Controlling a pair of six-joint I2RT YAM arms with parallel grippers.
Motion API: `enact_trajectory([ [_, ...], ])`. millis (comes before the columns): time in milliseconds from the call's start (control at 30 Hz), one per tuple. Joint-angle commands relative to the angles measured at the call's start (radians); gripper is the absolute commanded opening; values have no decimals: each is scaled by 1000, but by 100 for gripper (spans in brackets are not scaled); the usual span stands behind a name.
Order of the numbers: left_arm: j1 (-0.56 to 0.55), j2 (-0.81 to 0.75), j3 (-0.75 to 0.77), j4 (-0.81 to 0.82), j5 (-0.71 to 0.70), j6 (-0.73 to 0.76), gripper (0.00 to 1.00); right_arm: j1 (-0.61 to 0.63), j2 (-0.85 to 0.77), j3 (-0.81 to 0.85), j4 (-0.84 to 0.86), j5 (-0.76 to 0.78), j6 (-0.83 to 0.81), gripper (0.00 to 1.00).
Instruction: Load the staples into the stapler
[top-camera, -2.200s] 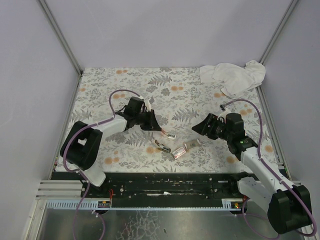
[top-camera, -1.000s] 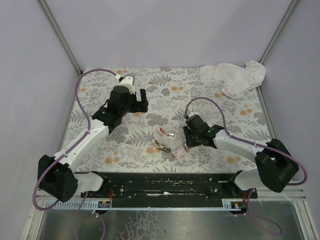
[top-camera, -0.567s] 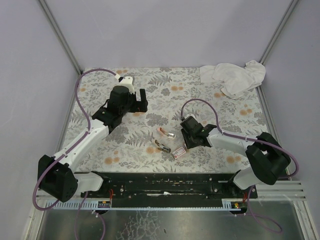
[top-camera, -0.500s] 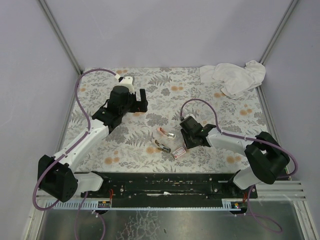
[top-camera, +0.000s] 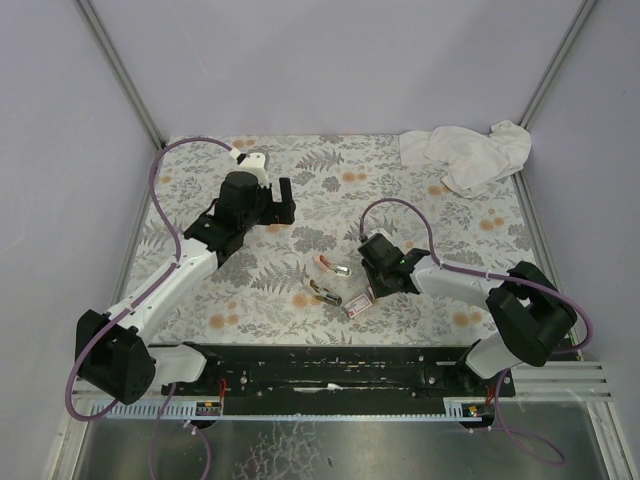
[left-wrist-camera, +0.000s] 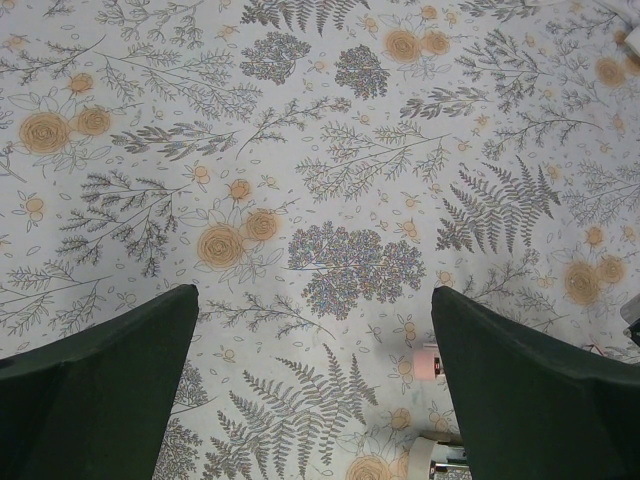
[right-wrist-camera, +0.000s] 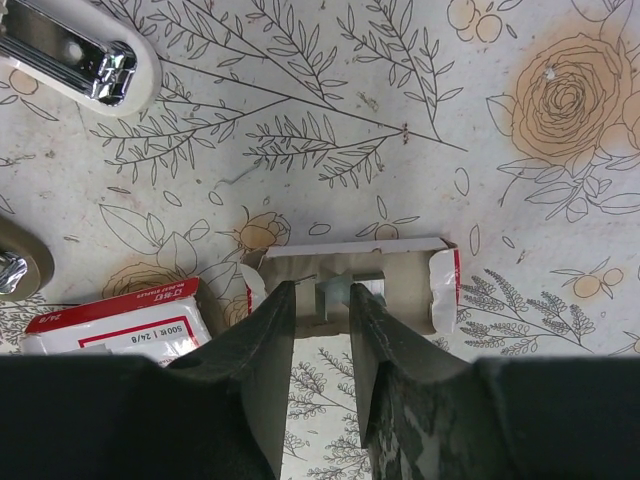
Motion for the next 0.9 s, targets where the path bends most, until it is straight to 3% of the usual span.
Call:
enact_trajectory([
  [0,7,-18,-1,30,-26,17,100,14,7,24,2,33,-8,34],
  [633,7,-33,-12,39,-30,17,100,12,-55,60,-43,48,34,15],
  [767,7,-38,-14,39,-30,17,100,-21,-87,81,-30,-15,27,14],
  [867,7,-43,-14,39,-30,17,100,-102,-114,75,19,-150,25,14],
])
